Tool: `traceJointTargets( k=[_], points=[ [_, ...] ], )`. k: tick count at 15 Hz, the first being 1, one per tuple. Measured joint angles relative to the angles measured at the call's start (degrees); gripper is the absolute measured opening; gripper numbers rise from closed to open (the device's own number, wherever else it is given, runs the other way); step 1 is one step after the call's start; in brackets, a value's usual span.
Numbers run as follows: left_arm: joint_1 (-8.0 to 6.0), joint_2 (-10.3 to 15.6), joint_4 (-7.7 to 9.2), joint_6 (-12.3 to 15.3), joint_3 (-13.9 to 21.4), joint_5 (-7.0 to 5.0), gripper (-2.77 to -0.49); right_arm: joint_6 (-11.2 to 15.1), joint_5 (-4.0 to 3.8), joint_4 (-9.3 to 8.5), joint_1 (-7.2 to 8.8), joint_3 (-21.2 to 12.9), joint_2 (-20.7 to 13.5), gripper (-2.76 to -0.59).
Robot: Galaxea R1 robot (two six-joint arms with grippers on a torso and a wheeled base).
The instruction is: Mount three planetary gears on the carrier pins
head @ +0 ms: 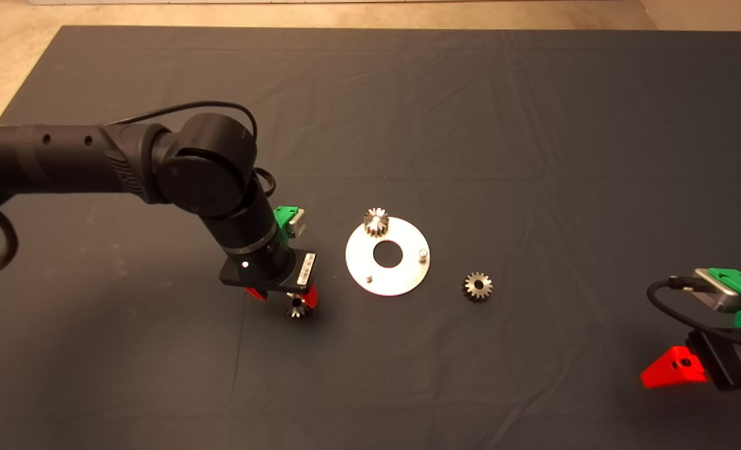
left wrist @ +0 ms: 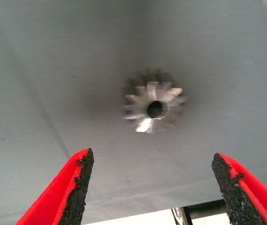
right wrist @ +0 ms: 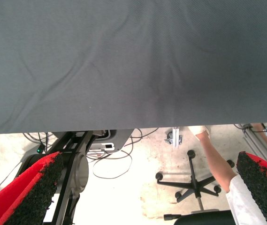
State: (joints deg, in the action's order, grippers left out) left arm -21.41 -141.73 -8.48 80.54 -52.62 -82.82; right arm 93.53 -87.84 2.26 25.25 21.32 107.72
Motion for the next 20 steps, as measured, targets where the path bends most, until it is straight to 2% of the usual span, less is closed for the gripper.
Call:
traceJointTargets(
  k=[2,4,7,9,13,17,18,20],
  points=[
    [0.63,0.4,-0.03,0.0,-0.2,0.47,-1.50,0.0,0.19,0.00,0.00,0.0,0.1,-0.60],
    [2.20,0.1,-0.06,0.0,-0.4,1.19,-1.50,0.0,0.14,0.00,-0.02,0.0,0.0,-0.60],
    [3.27,0.0,-0.06,0.1,-0.5,4.37,-1.50,0.0,0.10,0.00,0.00,0.0,0.0,-0.60],
    [5.25,-0.1,-0.09,0.2,-0.6,5.34,-1.50,0.0,0.14,0.00,0.00,0.0,0.0,-0.60],
    [5.49,-0.2,-1.15,0.2,-0.6,5.56,-1.50,0.0,0.12,0.00,-0.01,0.0,0.0,-0.60],
    [5.49,-0.6,-3.62,0.1,-0.8,5.51,-1.50,0.0,0.13,0.00,0.00,0.0,0.0,-0.60],
    [5.49,-1.0,-4.41,0.1,-1.2,5.44,-1.50,0.0,0.13,-0.01,0.00,0.0,0.0,-0.60],
    [5.49,-1.3,-4.64,0.1,-1.4,4.96,-1.50,0.0,0.11,0.00,0.00,0.0,0.0,-0.60]
  ],
)
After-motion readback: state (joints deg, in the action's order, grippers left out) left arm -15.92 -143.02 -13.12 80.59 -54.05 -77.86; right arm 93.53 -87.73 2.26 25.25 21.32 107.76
